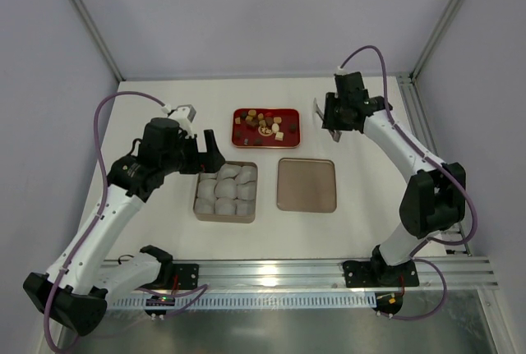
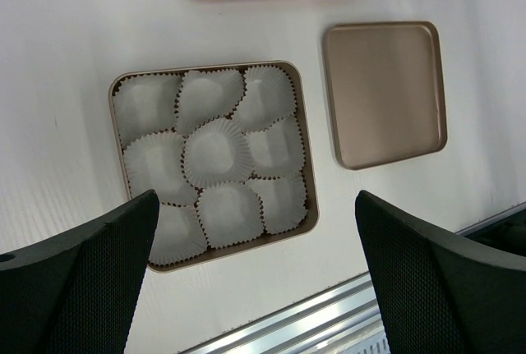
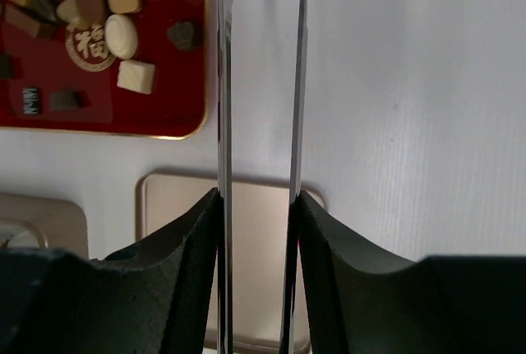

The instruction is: Pack the chocolate

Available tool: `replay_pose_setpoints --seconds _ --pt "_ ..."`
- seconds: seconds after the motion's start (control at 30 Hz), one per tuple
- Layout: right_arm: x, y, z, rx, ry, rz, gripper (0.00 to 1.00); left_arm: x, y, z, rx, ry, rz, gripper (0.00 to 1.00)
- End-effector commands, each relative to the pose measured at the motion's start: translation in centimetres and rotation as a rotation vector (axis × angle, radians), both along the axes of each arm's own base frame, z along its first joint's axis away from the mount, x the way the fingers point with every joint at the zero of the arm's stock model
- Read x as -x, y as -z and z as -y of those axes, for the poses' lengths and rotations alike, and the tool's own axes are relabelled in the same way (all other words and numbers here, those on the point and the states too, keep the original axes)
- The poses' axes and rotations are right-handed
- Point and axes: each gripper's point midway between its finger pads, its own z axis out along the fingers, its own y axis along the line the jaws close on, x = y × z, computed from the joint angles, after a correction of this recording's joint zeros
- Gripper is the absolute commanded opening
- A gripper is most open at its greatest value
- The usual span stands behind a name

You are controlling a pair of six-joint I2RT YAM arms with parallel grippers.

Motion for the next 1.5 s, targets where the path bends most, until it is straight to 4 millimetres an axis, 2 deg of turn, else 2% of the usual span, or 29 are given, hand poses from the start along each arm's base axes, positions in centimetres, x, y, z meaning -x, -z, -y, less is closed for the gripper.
replay_pose_setpoints --seconds 0.0,0.2,0.3,0.53,0.9,1.47 --pt "1.4 -3.1 -4.0 -0.027 -0.084 0.067 0.43 -0.6 -2.0 0.7 0.042 0.011 0.050 1.00" --pt "3.4 -3.2 -8.3 -0.050 -0.170 0.064 0.42 -0.5 -2.1 0.6 0.050 0.006 0.050 1.00" --pt "4.2 -2.6 -9.8 -0.032 -0.201 0.053 0.42 -0.5 -2.2 0.7 0.054 0.003 0.050 1.00" --pt "5.3 -1.6 -11.8 -0.016 -0.231 0.036 0.42 -0.4 -2.0 0.7 0.057 0.003 0.043 1.00" --pt "5.9 1.1 -12.1 0.049 -0.224 -0.011 0.42 -0.3 -1.4 0.6 0.053 0.001 0.034 1.00" --pt "6.1 3.7 -12.9 0.064 -0.239 -0.061 0.42 -0.3 -0.8 0.6 0.047 0.002 0.022 1.00"
